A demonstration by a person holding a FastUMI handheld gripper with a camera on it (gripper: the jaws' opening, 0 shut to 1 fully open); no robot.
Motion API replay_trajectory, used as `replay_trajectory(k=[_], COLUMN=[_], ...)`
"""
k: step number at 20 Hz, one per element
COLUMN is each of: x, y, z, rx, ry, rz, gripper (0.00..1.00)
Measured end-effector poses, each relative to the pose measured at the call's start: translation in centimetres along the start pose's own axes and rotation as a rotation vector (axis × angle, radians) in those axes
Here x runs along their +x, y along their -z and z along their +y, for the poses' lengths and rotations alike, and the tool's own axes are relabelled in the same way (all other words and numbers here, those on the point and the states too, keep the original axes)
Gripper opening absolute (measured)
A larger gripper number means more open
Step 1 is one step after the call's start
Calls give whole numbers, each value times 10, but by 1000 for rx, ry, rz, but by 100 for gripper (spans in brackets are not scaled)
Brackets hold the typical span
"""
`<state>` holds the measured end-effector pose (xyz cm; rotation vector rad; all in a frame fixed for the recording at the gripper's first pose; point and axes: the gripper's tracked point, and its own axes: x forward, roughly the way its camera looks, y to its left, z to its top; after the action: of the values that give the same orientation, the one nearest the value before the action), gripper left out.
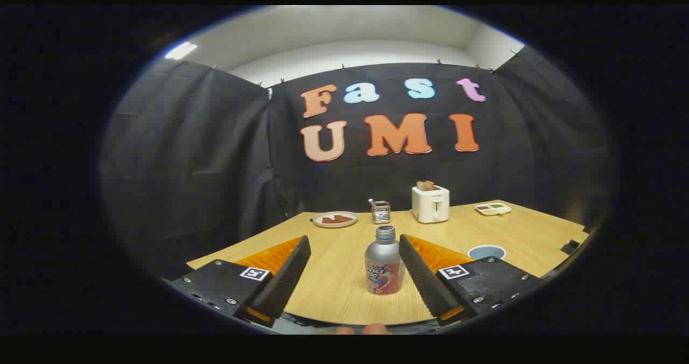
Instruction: Take the bottle from table, then pour the juice into the cup, finally place the bottle on the coaster
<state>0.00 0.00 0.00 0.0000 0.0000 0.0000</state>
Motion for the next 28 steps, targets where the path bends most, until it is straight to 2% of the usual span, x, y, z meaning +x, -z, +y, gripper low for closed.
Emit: replay_trajectory(k=[2,4,8,12,19,24,28], x=[0,-4,2,10,7,12,22], y=[-3,6,16,19,17,32,50], z=[5,10,3,21,7,-15,-25], rx=[31,-18,-128,-116,-132,-139,-128], ry=[2,-8,28,6,72,134,148], rz=[-40,-34,-21,-13,-39,-17,29], gripper=[98,98,98,98,98,98,98])
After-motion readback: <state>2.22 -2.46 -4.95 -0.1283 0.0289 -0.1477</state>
